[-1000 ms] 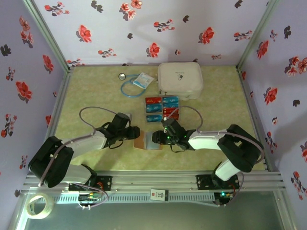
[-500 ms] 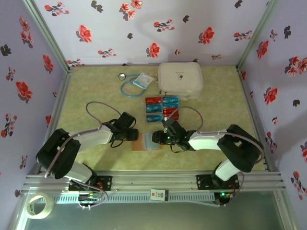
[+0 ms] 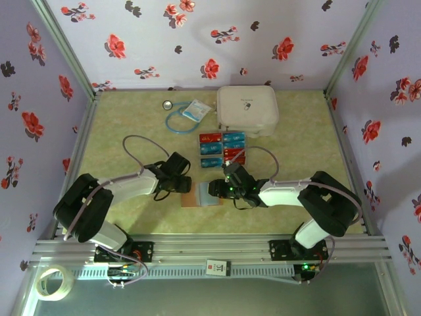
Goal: Put the credit cards into the card holder
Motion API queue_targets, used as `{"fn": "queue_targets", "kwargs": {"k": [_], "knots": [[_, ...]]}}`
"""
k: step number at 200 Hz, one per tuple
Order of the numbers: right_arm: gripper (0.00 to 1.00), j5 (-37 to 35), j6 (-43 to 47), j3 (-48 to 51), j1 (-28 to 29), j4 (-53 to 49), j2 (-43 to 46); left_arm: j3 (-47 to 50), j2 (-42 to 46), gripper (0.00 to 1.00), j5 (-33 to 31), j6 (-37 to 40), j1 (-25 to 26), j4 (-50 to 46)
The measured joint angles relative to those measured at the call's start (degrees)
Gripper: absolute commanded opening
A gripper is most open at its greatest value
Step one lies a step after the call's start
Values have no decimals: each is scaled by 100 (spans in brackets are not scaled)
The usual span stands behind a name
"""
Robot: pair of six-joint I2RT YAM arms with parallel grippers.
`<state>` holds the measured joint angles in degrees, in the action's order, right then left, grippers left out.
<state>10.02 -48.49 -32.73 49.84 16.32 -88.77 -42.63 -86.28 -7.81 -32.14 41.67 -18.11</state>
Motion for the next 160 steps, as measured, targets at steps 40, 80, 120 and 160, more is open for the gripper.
{"fn": "queue_targets", "kwargs": {"k": [40,80,120,160], "knots": [[40,0,0,-9,4,-7,4,-393,197,63,-15,111,0,-282],[40,0,-11,-55,20,-9,4,-651,678,64,138,76,2,-382],[40,0,-13,-61,46,-11,11,-656,1029,64,474,-286,162,-343],[40,-2,-15,-66,48,-11,17,-354,1147,64,857,-922,439,192]]}}
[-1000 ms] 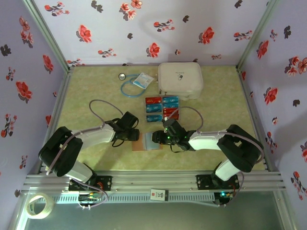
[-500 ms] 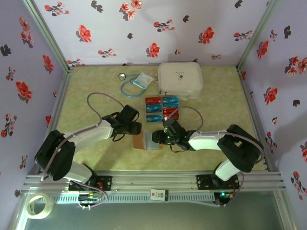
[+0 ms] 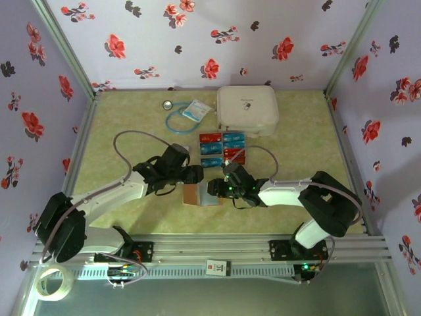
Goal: Put the credit cards into the card holder
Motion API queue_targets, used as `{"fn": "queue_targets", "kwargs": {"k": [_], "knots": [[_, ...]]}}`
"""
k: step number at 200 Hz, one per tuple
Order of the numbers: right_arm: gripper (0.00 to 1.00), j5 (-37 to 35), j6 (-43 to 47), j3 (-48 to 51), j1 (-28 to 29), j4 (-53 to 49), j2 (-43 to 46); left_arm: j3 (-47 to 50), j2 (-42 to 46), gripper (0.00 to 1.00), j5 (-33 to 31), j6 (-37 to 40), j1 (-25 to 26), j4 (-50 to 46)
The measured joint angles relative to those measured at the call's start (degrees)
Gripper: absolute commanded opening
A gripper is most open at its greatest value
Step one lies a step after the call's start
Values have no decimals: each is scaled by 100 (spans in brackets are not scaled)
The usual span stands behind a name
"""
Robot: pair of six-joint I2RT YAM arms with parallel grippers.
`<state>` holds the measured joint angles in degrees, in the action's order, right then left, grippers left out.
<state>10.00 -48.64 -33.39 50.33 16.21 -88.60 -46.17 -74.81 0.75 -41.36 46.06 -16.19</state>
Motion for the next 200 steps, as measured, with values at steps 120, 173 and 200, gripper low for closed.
{"fn": "queue_targets", "kwargs": {"k": [120,173,200], "knots": [[40,-72,-17,0,31,2,42,1224,-542,64,103,-634,70,1368],[40,-81,-48,-55,31,-160,225,1257,-570,68,79,-608,-70,1558],[42,-103,15,-337,31,-549,503,1158,-444,73,85,-566,-308,1530]]}}
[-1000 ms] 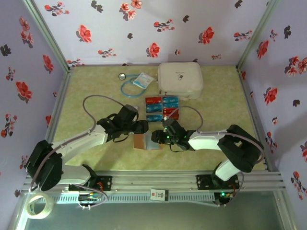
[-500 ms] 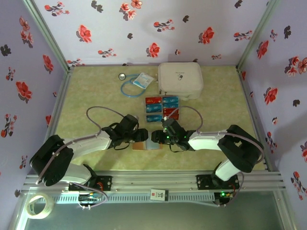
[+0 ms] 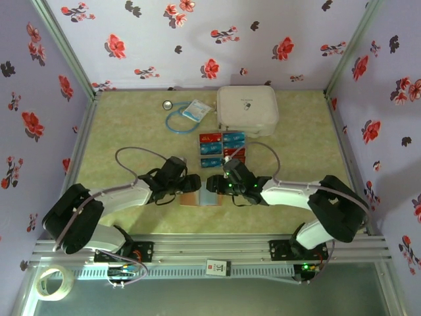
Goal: Put the credit cards into the card holder
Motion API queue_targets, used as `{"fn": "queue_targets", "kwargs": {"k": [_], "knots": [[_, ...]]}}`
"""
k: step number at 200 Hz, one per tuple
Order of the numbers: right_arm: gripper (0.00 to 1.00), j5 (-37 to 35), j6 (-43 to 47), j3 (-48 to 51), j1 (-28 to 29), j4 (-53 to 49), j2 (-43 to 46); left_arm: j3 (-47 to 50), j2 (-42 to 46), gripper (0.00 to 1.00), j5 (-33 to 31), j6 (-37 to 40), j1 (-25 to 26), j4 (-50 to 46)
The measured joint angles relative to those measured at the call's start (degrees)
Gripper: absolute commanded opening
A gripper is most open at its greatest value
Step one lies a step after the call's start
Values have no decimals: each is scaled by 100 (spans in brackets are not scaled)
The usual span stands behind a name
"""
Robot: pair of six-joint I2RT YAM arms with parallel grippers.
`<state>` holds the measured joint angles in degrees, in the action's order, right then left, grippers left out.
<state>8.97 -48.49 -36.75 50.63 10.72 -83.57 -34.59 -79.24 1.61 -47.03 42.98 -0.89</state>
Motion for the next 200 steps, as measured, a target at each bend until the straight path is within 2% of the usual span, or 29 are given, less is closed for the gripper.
{"fn": "queue_targets", "kwargs": {"k": [38,63,119,156,200], "knots": [[46,-70,205,-400,-140,-470,619,-522,111,79,83,199,-437,7],[50,-136,315,-380,-483,-763,1075,-894,74,80,173,400,-581,4],[55,-330,354,365,-1145,-1384,2256,-1550,-791,82,393,763,-603,52],[55,-345,354,820,-1327,-1670,2837,-1617,-1220,83,457,844,-603,52],[56,-343,352,1073,-1447,-1845,3121,-1878,-1604,83,505,848,-566,249]]}}
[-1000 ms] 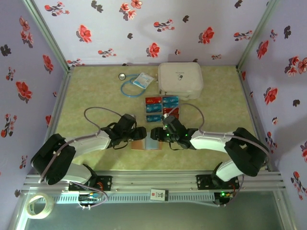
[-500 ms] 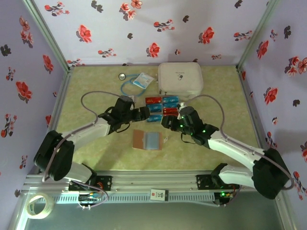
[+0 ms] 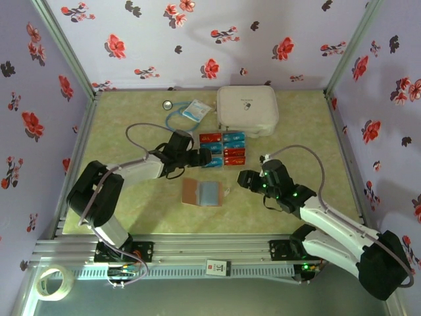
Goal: Put the credit cards into the card holder
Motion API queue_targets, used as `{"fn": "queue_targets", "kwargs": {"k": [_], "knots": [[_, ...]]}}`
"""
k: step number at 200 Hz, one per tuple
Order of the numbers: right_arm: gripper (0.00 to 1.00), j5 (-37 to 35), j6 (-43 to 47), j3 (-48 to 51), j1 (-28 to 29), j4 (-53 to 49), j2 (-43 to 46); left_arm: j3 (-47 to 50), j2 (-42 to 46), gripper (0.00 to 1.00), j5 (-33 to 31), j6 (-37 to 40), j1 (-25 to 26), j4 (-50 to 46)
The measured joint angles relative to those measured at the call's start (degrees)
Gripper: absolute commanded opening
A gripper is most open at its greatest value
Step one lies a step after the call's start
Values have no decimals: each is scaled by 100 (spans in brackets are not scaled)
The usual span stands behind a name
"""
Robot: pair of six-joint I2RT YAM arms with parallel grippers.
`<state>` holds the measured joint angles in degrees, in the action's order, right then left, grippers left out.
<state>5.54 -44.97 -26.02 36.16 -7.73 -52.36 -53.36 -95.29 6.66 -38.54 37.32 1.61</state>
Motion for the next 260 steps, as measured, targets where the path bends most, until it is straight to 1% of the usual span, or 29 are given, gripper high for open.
{"fn": "queue_targets", "kwargs": {"k": [61,130,145,166,178,184,194,205,211,245,260], "knots": [[57,26,0,4,-116,-94,83,-455,-599,84,155,-31,92,396],[58,42,0,2,-179,-160,96,-1552,-1563,84,411,-214,214,699],[59,39,0,-20,-197,-221,94,-1779,-1742,84,494,-271,225,748],[61,-4,26,-173,-208,-428,94,-1886,-1768,85,562,-282,227,732],[64,-70,90,-291,-205,-553,94,-1902,-1757,85,590,-267,221,713],[65,-105,116,-348,-208,-601,94,-1897,-1725,85,608,-262,208,671],[69,-168,179,-450,-208,-710,92,-1834,-1611,86,634,-254,184,619],[74,-247,275,-562,-208,-815,85,-1648,-1346,86,667,-238,144,595],[76,-284,315,-610,-208,-857,72,-1521,-1165,86,688,-219,114,581],[77,-498,595,-944,-212,-1202,-240,-772,136,87,710,-157,-149,463],[73,-487,713,-1058,-214,-1296,-413,-520,619,87,699,-155,-221,354]]}}
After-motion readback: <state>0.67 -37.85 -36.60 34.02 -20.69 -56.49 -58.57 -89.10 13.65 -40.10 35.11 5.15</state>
